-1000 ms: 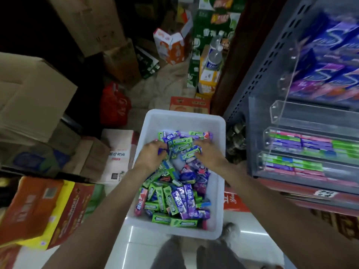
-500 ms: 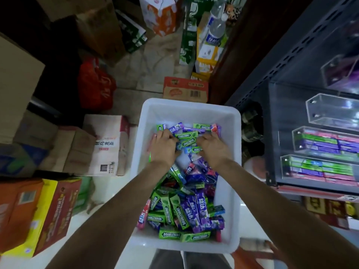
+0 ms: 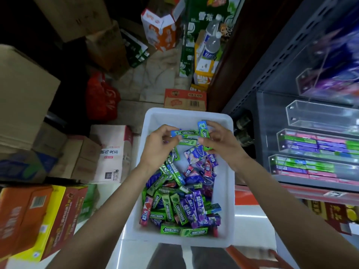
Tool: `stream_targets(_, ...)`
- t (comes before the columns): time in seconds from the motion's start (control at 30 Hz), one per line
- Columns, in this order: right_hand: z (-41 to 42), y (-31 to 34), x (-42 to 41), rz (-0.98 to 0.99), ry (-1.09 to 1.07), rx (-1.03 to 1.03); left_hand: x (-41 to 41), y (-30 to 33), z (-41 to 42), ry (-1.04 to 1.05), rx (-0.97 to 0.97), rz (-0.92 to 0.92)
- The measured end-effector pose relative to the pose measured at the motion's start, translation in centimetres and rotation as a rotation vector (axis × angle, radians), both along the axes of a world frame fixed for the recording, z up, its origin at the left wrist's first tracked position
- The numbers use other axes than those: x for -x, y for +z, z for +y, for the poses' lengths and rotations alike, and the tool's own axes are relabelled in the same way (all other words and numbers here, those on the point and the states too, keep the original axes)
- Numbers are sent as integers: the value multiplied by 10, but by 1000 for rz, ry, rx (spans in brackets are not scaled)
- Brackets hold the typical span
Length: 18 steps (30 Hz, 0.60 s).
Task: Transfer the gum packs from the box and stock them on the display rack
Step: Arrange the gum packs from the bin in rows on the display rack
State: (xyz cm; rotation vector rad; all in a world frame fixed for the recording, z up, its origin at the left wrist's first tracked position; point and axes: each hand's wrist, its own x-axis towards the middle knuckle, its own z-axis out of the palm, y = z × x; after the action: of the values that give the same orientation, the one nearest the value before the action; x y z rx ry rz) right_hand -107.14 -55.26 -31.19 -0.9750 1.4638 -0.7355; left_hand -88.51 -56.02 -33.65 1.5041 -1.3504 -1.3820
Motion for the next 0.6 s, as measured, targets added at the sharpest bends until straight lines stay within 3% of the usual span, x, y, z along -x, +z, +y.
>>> stream_targets(0.2,13,63,30,-83,-75,152,32,61,22,41,93,176)
stream_targets(0.4,47,102,105,-191,-161,266,106,101,55,83,199,191)
stream_targets(0.6,98,110,217,-23,-152,368,199,105,93,120,184,183)
